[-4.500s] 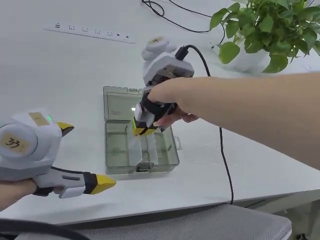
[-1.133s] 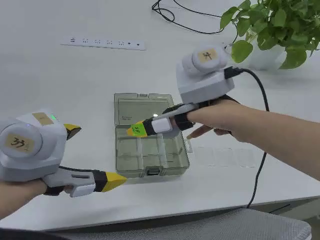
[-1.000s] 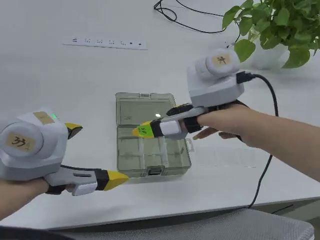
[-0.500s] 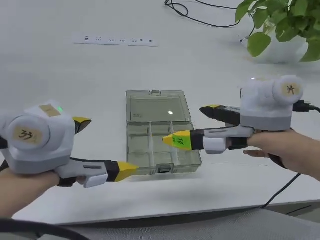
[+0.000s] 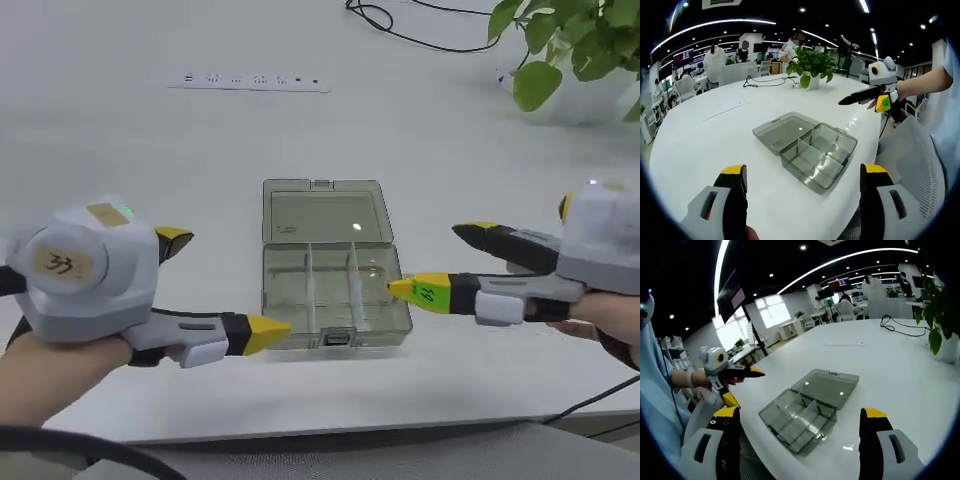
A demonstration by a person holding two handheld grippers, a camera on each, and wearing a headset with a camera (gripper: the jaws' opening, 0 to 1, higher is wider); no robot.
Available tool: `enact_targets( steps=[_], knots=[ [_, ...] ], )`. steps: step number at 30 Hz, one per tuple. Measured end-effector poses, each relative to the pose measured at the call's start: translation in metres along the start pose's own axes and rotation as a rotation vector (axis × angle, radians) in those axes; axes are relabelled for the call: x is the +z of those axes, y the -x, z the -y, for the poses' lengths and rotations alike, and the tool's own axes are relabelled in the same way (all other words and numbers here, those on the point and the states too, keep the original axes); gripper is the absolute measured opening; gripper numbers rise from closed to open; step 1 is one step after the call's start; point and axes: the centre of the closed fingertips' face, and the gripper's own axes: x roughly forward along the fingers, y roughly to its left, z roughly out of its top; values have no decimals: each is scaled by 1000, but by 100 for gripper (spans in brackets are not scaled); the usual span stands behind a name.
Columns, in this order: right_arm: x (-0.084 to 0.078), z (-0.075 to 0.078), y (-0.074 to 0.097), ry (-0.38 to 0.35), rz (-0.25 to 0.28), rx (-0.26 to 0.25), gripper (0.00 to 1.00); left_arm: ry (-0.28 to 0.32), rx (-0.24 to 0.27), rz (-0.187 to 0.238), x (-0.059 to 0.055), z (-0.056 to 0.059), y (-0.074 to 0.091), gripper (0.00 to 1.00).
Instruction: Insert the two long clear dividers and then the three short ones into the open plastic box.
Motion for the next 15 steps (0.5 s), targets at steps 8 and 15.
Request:
enact_targets(
  steps=[8,15],
  knots=[
    [-8,17,26,1,-1,-29,100,5,11,3,1,3,1,96],
    [-14,26,39,22,-30,-26,100,10,28,3,0,5,4,96]
  ],
)
